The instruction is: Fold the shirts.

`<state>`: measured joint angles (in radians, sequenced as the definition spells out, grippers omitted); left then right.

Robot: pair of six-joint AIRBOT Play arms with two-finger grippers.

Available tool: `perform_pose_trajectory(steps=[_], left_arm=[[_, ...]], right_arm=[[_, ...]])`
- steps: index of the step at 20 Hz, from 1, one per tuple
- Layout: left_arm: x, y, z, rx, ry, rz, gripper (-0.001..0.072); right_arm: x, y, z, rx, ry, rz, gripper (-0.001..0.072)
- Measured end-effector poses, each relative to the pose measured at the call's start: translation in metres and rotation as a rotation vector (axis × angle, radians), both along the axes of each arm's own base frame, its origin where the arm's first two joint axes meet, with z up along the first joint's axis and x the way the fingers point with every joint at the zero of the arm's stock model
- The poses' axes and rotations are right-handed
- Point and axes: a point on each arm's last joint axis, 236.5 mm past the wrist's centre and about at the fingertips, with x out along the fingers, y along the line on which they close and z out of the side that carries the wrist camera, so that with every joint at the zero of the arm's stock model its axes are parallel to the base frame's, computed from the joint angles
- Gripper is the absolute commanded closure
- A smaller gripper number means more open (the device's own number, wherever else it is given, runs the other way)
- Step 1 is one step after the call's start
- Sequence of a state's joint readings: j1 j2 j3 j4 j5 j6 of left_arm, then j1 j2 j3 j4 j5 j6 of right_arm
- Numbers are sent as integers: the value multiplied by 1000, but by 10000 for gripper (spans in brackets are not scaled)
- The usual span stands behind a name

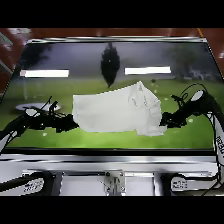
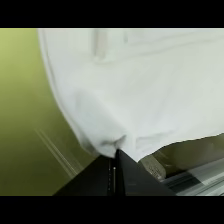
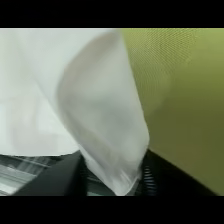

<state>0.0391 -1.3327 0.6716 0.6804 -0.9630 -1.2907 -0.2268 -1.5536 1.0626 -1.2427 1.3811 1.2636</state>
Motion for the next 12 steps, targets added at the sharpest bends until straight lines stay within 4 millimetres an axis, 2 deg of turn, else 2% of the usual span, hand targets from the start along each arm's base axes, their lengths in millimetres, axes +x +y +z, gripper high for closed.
perform_pose_trajectory(steps=[2, 4, 6, 7, 8, 9, 11, 12], left_arm=[[5, -1, 6, -4, -17, -7, 671], [13, -1, 20, -4, -62, -22, 672], [27, -1, 49, 7, -155, -37, 672], [36, 1, 71, 20, -227, -48, 672], [48, 4, 105, 42, -332, -57, 672], [57, 7, 142, 68, -437, -70, 672], [72, 19, 246, 140, -719, -62, 671], [70, 27, 306, 183, -872, -43, 672]], right_arm=[[-3, 0, -3, -22, 7, 26, 648], [4, -2, 4, -43, -25, 38, 648], [21, -3, 29, -62, -113, 43, 648], [34, -5, 51, -76, -189, 41, 648], [48, -5, 78, -83, -275, 38, 647], [64, -5, 114, -92, -387, 37, 647], [91, -2, 206, -118, -669, 27, 648], [98, -1, 265, -143, -842, 16, 648]])
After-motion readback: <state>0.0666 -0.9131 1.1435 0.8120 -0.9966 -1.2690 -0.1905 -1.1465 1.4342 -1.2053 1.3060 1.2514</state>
